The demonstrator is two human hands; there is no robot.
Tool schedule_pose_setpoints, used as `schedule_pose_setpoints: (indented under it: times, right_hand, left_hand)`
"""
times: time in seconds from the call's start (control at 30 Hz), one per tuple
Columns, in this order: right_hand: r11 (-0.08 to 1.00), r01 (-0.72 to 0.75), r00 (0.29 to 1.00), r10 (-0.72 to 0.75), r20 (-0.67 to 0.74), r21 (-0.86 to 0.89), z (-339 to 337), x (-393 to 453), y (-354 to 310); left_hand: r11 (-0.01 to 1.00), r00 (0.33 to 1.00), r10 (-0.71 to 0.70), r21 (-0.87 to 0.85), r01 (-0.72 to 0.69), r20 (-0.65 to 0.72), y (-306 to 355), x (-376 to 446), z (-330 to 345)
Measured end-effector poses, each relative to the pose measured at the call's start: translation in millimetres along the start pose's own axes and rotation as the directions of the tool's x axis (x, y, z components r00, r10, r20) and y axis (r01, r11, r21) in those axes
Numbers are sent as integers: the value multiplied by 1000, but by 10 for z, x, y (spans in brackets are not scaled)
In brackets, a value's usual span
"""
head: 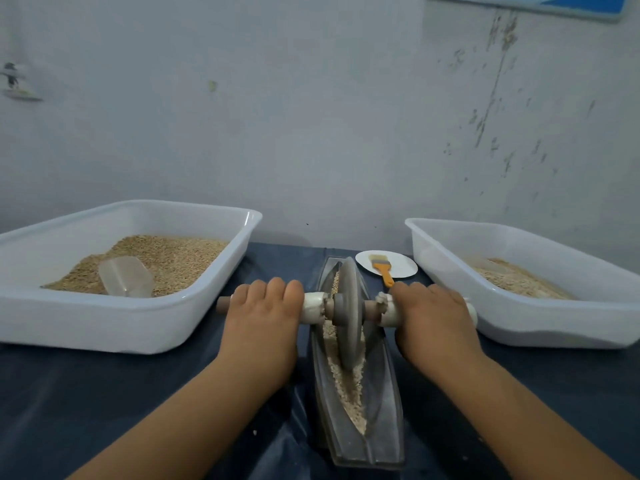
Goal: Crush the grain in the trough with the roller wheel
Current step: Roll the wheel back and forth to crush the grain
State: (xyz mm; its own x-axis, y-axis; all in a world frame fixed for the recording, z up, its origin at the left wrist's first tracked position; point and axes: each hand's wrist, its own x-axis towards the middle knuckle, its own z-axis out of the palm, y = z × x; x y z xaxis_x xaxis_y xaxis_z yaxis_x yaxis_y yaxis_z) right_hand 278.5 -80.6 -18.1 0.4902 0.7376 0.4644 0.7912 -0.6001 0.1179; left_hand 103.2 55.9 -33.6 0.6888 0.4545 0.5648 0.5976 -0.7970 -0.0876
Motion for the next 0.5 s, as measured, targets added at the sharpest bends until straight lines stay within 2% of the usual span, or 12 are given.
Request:
schedule_pose_setpoints:
  times: [0.17,0.27,0.37,0.43,0.5]
  right_hand:
    - [999,-34,994,34,106,-3,18,253,10]
    - [999,17,998,-14,55,-39,12,154,26]
    - [990,56,997,-62,-46,-127,54,8,41]
    - [991,46,998,-50,-33,-129,53,52,47]
    - [995,29,999,-25,38,-91,52,186,47]
  left_hand:
    - [998,990,-51,-28,55,135,10,377,-2]
    - [996,992,-65,-50,71,110,-27,254,29]
    - [999,1000,-13,-47,13,0,-71,35,104]
    - [999,999,-10,-43,8,-47,-80,42,117]
    - [998,999,-41,-45,43,36,-66,154,101]
